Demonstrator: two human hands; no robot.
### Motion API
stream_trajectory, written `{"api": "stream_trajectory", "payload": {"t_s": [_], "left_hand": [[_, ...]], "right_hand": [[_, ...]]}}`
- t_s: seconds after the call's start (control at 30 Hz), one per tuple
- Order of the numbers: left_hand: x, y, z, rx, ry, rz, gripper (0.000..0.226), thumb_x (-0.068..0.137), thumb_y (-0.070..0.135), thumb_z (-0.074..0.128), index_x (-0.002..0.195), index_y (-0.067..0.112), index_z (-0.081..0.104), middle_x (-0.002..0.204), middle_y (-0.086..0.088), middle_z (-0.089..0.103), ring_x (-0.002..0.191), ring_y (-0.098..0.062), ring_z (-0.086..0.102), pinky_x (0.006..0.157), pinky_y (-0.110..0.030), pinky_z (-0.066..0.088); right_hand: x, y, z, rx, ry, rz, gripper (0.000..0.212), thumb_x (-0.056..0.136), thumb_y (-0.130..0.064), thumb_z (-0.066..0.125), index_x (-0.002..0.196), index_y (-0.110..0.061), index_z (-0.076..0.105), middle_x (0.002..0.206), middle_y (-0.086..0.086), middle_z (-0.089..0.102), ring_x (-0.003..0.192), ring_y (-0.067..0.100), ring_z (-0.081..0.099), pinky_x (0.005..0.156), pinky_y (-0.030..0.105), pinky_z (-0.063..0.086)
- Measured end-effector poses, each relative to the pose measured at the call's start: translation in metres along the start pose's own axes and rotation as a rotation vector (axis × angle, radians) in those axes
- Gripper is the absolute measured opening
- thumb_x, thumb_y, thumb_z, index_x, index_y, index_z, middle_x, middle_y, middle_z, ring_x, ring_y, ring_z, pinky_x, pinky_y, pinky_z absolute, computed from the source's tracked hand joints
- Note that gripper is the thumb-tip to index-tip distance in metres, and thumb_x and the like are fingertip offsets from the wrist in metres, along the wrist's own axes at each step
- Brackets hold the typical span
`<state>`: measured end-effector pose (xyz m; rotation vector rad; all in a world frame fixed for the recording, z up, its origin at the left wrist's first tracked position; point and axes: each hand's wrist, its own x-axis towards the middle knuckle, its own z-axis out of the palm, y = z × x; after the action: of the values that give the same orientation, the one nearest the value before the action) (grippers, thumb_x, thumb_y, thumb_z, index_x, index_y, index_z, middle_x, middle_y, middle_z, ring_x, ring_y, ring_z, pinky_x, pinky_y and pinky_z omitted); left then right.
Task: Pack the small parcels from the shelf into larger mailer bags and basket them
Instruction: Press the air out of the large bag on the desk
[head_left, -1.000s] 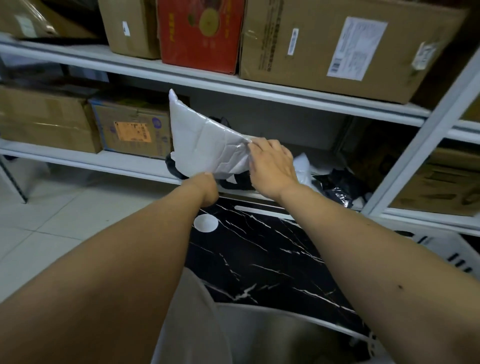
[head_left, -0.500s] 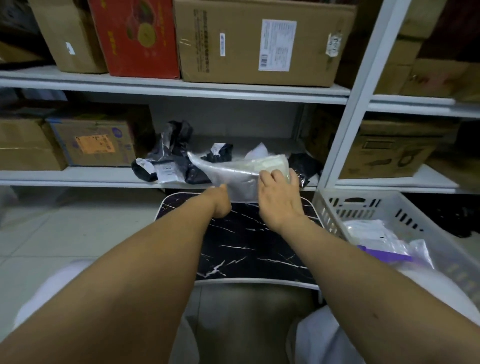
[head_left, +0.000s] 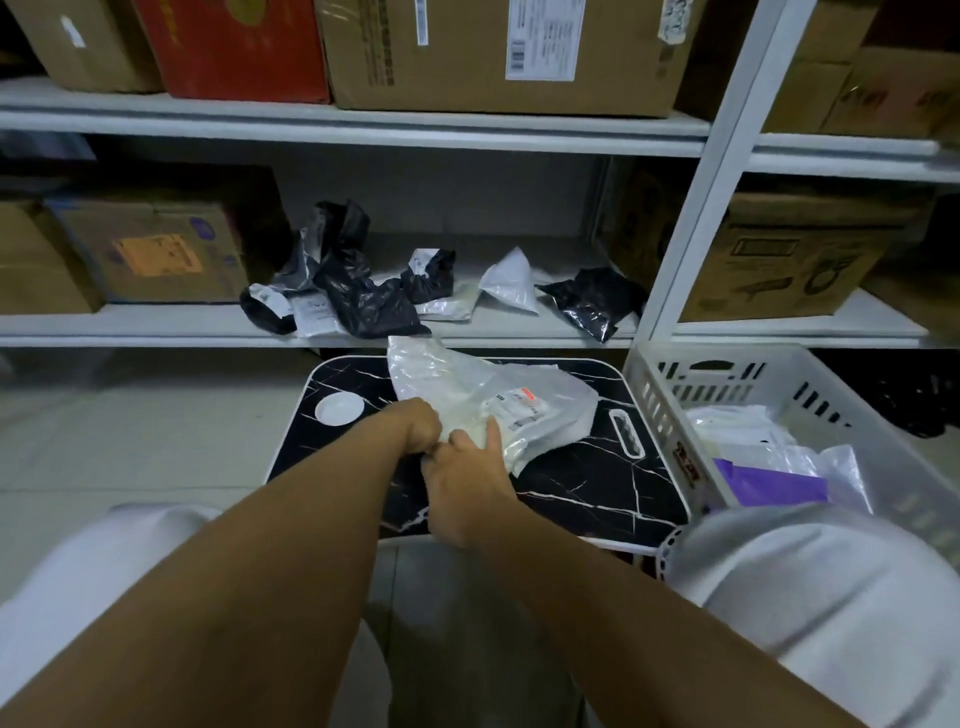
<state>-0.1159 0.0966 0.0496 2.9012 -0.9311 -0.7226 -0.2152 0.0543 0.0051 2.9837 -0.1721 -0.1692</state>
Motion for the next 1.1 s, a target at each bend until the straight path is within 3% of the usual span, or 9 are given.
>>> {"api": "stream_trajectory", "payload": {"t_s": [0.1,0.17,0.3,0.37,0.43,0.5,0.6,0.83,1.1], "left_hand": [[0.017,-0.019,0.008,0.015,-0.044,-0.060,0.035,0.100,0.014,0.039,0.126,0.000,0.057,0.132,-0.017,0.055,0.111,-0.027,0.054,0.096,-0.032,0.042],[0.032,-0.032,0.017,-0.047,-0.013,-0.153,0.036,0.098,0.018,0.041,0.127,0.004,0.056,0.133,-0.014,0.054,0.118,-0.029,0.053,0.100,-0.036,0.043],[0.051,-0.038,0.026,-0.143,0.173,-0.246,0.053,0.099,0.037,0.032,0.146,0.011,0.029,0.151,-0.014,0.026,0.137,-0.034,0.029,0.107,-0.049,0.030],[0.063,-0.034,0.031,-0.110,0.217,-0.123,0.059,0.101,0.045,0.022,0.152,0.017,0.014,0.160,-0.010,0.004,0.147,-0.032,0.007,0.114,-0.055,0.018],[0.074,-0.024,0.038,-0.054,0.221,0.020,0.060,0.100,0.050,0.015,0.153,0.026,0.001,0.161,-0.003,-0.011,0.148,-0.027,-0.009,0.117,-0.056,0.006],[0.089,-0.012,0.048,0.000,0.190,0.126,0.057,0.100,0.050,0.011,0.153,0.032,-0.004,0.160,-0.002,-0.015,0.148,-0.027,-0.012,0.117,-0.057,0.002],[0.108,-0.005,0.064,0.094,0.142,0.152,0.055,0.101,0.046,0.010,0.152,0.033,-0.007,0.161,-0.002,-0.014,0.147,-0.031,-0.012,0.115,-0.061,0.005],[0.129,-0.024,0.100,0.104,-0.067,-0.013,0.059,0.099,0.050,0.012,0.149,0.037,-0.016,0.158,0.001,-0.024,0.144,-0.035,-0.020,0.110,-0.068,-0.001],[0.141,-0.017,0.110,0.173,-0.007,-0.080,0.063,0.099,0.052,0.011,0.148,0.031,-0.023,0.156,-0.003,-0.029,0.143,-0.041,-0.021,0.109,-0.069,0.003]], "right_hand": [[0.015,-0.006,0.008,0.171,0.059,-0.139,0.045,0.088,-0.029,0.054,0.133,-0.028,0.049,0.133,-0.001,0.050,0.126,0.023,0.038,0.113,0.060,0.012],[0.026,0.001,0.013,0.241,0.121,-0.173,0.033,0.087,-0.023,0.052,0.118,-0.022,0.062,0.117,0.005,0.061,0.117,0.027,0.047,0.109,0.054,0.026],[0.047,0.047,0.012,0.279,0.437,0.075,0.022,0.079,-0.014,0.055,0.094,-0.015,0.071,0.091,0.006,0.069,0.095,0.032,0.059,0.090,0.043,0.043],[0.055,0.075,0.009,0.274,0.333,0.248,0.034,0.095,-0.028,0.042,0.122,-0.020,0.062,0.122,0.005,0.063,0.122,0.028,0.048,0.105,0.047,0.031],[0.060,0.097,0.008,0.296,0.075,0.277,0.049,0.101,-0.048,0.022,0.143,-0.032,0.040,0.154,0.000,0.035,0.144,0.026,0.022,0.114,0.055,0.013],[0.068,0.107,0.015,0.312,-0.134,0.226,0.055,0.099,-0.058,0.012,0.150,-0.042,0.022,0.162,-0.004,0.011,0.149,0.024,0.003,0.114,0.061,0.001],[0.086,0.109,0.039,0.329,-0.291,0.206,0.053,0.099,-0.058,0.008,0.151,-0.047,0.011,0.163,-0.006,0.002,0.150,0.025,-0.005,0.113,0.064,-0.004],[0.119,0.094,0.086,0.181,-0.339,0.078,0.053,0.098,-0.059,0.010,0.150,-0.048,0.011,0.163,-0.004,0.003,0.149,0.026,-0.005,0.109,0.069,-0.006],[0.122,0.098,0.123,0.160,-0.201,0.051,0.054,0.100,-0.054,0.010,0.151,-0.043,-0.002,0.163,-0.005,-0.007,0.149,0.023,-0.011,0.112,0.065,-0.004]]}}
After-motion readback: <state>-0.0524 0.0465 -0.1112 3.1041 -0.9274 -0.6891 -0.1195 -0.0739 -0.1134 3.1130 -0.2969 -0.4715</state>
